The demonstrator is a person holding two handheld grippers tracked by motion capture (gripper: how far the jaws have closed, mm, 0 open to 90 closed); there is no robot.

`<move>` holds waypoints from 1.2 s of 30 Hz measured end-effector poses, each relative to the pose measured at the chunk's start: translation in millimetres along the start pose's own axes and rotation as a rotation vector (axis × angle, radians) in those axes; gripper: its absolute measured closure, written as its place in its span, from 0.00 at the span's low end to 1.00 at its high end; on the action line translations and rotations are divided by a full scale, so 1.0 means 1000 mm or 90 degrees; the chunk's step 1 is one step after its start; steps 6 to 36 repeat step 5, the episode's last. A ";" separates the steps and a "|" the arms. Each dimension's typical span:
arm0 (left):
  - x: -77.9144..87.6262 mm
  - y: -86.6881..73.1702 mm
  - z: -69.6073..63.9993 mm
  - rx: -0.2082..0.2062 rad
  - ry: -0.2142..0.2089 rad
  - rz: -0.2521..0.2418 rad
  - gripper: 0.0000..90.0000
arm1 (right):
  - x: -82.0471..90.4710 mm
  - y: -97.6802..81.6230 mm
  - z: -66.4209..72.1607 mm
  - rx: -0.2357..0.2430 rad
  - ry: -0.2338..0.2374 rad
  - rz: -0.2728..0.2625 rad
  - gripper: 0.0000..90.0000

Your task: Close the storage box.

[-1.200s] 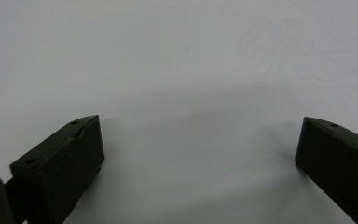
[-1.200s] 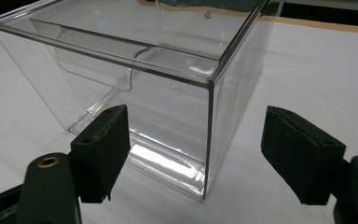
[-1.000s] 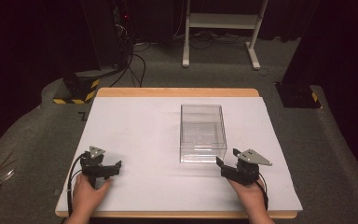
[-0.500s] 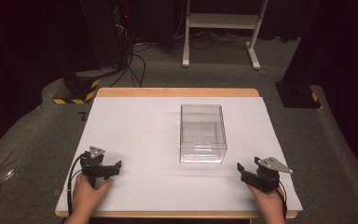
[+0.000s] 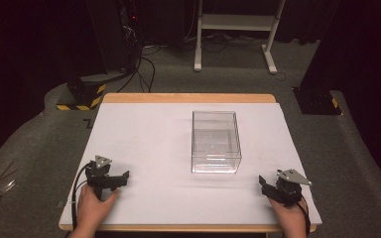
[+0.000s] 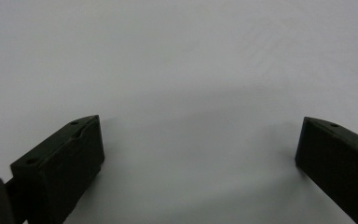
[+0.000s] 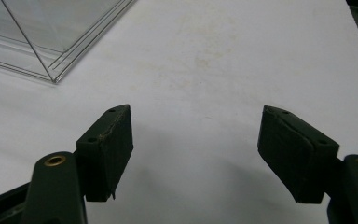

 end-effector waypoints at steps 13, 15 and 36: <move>0.000 0.000 0.000 0.000 0.000 0.000 0.02 | -0.001 -0.001 0.000 -0.003 0.004 0.010 0.30; 0.000 0.000 0.000 0.000 0.000 0.000 0.02 | -0.001 -0.001 0.000 -0.003 0.004 0.010 0.30; 0.000 0.000 0.000 0.000 0.000 0.000 0.02 | -0.001 -0.001 0.000 -0.003 0.004 0.010 0.30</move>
Point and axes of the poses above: each handheld gripper's, and its own axes: x roughly backward along the jaws, y roughly out of its top, z roughly to its left, the point moved 9 cm from there along -x, roughly forward along the jaws, and after that the axes turned 14 degrees about -x, right-handed, at the moved point
